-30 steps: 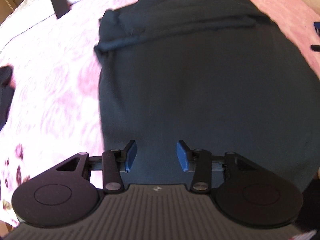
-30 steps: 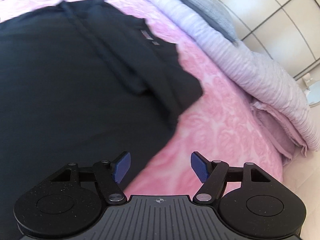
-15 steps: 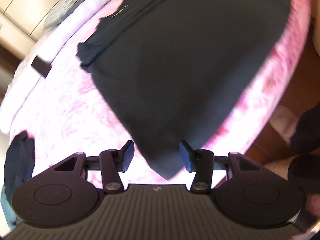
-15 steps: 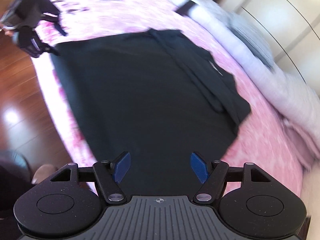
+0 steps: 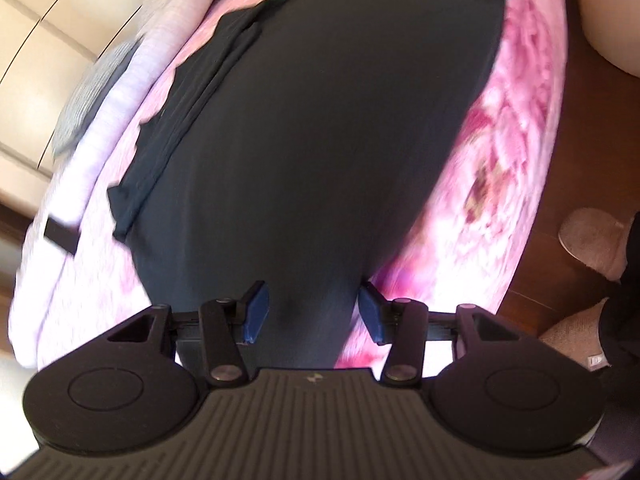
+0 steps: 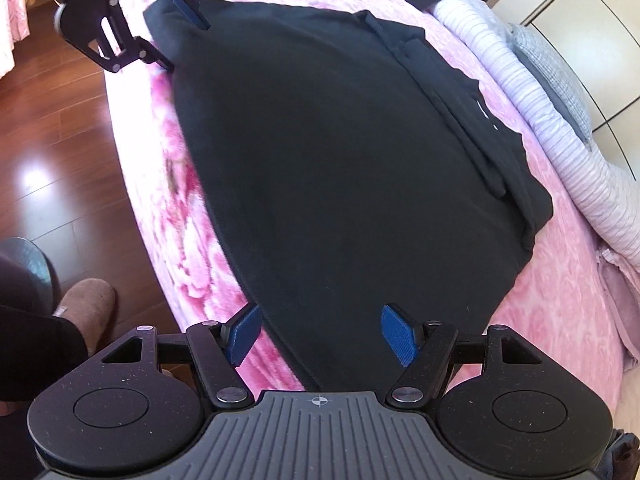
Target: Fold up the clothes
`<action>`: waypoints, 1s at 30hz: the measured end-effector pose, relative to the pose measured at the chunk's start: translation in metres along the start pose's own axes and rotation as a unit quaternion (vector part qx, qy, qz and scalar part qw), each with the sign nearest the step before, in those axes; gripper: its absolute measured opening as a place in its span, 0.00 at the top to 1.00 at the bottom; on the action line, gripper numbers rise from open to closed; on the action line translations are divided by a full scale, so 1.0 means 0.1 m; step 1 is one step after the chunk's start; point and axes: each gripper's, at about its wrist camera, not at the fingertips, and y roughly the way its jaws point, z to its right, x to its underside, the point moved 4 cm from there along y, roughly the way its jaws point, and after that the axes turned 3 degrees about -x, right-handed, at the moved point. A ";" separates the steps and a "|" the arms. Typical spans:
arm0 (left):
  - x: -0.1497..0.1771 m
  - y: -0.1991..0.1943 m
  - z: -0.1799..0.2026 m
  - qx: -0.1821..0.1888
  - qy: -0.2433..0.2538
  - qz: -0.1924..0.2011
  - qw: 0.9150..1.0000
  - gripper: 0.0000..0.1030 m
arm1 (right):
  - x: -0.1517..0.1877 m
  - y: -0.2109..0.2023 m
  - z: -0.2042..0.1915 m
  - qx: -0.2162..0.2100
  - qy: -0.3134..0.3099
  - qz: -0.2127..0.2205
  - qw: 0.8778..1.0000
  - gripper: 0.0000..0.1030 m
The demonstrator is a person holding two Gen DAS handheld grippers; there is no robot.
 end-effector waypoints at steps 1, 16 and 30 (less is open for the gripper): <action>0.00 -0.01 0.04 0.002 0.014 0.006 1.000 0.56 | 0.01 0.00 -0.01 0.002 -0.002 0.005 1.000 0.33; -0.06 0.25 -0.47 0.058 -0.148 -0.033 0.987 0.76 | -0.12 0.15 -0.39 -0.014 -0.081 0.073 0.994 0.33; 0.00 0.08 -0.12 0.009 -0.039 -0.004 0.999 0.57 | -0.28 0.32 -0.17 -0.017 -0.067 0.056 0.996 0.93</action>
